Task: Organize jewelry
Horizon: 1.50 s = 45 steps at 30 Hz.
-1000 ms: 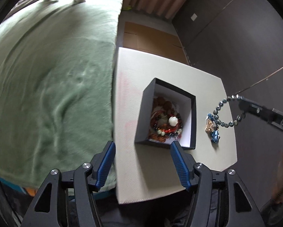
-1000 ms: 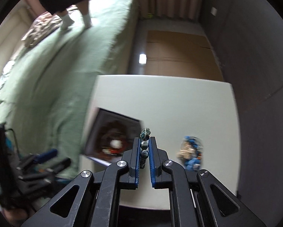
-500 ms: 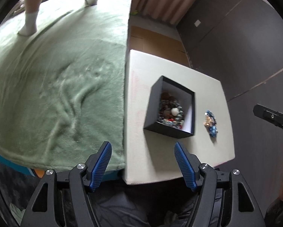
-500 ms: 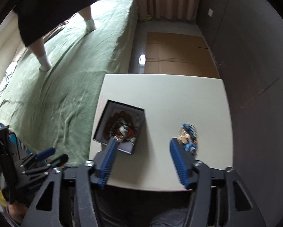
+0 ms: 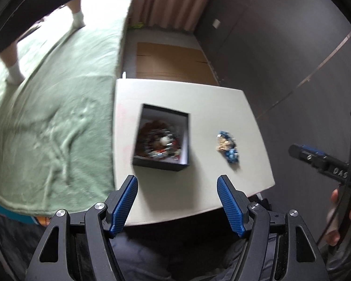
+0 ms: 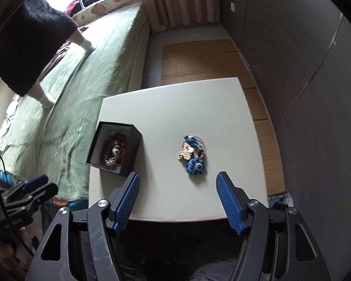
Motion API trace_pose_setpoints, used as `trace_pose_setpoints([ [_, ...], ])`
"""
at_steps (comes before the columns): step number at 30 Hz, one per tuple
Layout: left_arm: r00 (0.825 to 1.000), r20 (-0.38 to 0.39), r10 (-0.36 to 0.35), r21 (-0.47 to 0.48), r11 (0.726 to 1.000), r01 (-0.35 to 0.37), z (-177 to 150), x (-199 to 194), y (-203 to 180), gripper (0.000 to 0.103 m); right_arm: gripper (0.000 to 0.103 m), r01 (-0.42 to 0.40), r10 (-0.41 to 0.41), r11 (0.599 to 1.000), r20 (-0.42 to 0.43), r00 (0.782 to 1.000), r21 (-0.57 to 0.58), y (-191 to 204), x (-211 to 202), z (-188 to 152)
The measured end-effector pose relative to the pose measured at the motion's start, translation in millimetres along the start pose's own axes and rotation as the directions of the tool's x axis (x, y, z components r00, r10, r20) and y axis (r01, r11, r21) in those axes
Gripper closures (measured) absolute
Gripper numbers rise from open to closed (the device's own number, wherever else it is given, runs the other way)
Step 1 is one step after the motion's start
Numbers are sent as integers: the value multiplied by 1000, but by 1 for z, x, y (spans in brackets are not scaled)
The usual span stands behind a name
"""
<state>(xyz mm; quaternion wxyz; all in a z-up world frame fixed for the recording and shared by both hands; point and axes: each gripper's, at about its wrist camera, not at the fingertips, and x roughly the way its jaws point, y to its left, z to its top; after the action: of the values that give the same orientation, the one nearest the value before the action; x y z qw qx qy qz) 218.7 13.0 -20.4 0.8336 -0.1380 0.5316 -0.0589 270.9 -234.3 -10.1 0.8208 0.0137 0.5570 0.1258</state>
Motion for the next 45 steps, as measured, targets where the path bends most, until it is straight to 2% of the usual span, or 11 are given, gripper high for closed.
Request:
trace_pose_setpoints([
  [8, 1000, -21, 9, 78, 997, -7, 7, 26, -57, 34, 36, -54, 52, 995, 27, 998, 84, -58, 16, -12],
  [11, 999, -29, 18, 102, 995, -15, 10, 42, -71, 39, 36, -71, 69, 992, 24, 997, 102, -75, 29, -14],
  [15, 996, -84, 22, 115, 993, -12, 14, 76, -87, 53, 36, -81, 80, 989, 8, 997, 121, -95, 50, -15],
  [19, 992, -123, 27, 131, 991, -11, 19, 111, -99, 58, 36, -74, 74, 987, 7, 997, 144, -109, 73, -13],
  [24, 985, -168, 40, 156, 988, -13, 29, 153, -106, 67, 36, -74, 74, 981, 6, 997, 181, -119, 88, -15],
  [26, 981, -187, 41, 169, 986, -9, 32, 168, -108, 67, 36, -91, 90, 977, 12, 996, 193, -122, 92, -16],
  [31, 973, -223, 53, 215, 977, -4, 36, 202, -111, 67, 36, -75, 77, 977, -3, 997, 201, -129, 103, -15],
  [40, 967, -251, 35, 238, 971, 26, 41, 231, -107, 68, 36, -41, 46, 983, -26, 999, 180, -122, 120, -7],
  [42, 964, -265, 21, 233, 972, 43, 41, 237, -105, 78, 36, -47, 53, 982, -26, 998, 182, -120, 123, -7],
  [45, 961, -276, -10, 219, 973, 73, 38, 241, -100, 85, 36, -41, 48, 982, -33, 998, 186, -117, 127, -5],
])
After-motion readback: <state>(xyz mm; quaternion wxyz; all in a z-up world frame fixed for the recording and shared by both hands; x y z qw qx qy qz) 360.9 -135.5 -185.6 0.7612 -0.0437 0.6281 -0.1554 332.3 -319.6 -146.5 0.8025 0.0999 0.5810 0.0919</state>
